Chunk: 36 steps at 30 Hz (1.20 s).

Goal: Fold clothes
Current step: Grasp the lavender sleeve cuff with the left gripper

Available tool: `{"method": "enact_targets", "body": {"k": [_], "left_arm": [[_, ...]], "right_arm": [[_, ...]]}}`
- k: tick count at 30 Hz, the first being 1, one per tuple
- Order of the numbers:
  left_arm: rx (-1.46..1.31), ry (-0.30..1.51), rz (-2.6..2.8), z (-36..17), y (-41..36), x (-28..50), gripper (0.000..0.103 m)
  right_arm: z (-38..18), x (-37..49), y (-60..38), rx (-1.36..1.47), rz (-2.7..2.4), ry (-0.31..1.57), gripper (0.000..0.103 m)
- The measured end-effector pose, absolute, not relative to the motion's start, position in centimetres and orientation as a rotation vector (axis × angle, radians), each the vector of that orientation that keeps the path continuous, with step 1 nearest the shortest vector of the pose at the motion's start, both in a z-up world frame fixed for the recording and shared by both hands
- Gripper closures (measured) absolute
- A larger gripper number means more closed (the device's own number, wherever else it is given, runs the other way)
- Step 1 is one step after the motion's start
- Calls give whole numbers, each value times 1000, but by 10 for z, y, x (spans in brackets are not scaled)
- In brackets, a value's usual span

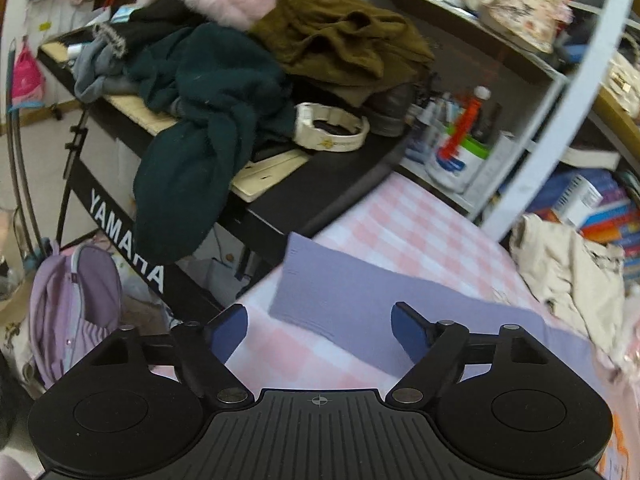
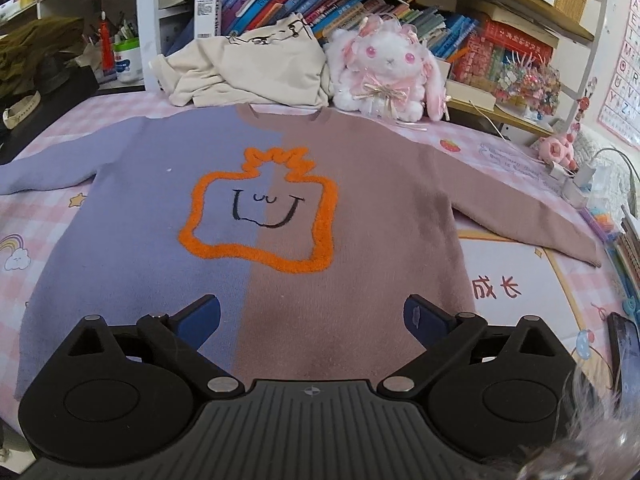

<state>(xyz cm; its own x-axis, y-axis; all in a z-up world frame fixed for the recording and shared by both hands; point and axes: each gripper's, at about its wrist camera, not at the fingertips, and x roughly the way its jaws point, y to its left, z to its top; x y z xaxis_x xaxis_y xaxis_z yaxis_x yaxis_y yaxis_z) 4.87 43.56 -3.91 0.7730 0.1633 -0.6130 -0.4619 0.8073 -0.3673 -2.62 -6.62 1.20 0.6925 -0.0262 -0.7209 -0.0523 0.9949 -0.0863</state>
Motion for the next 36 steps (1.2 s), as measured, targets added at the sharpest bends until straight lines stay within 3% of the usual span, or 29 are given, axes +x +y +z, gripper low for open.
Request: {"method": "enact_targets", "body": {"k": [1, 4, 6, 13, 24, 30, 36], "left_arm": [[-540, 599, 365, -41, 438, 51, 39], [-565, 599, 371, -46, 440, 58, 52], [-584, 595, 355, -47, 437, 61, 55], [-727, 576, 269, -52, 421, 72, 55], [-1041, 496, 341, -64, 457, 71, 54], [-1010, 556, 249, -62, 430, 84, 54], [-1054, 535, 337, -64, 450, 82, 72]], "right_arm": [[12, -26, -68, -100, 8, 811, 4], [11, -25, -74, -88, -14, 821, 4], [11, -25, -77, -79, -28, 825, 4], [10, -20, -78, -72, -26, 829, 4], [9, -24, -85, -62, -47, 839, 4], [8, -25, -86, -52, -55, 840, 4], [9, -29, -88, -62, -53, 835, 4]]}}
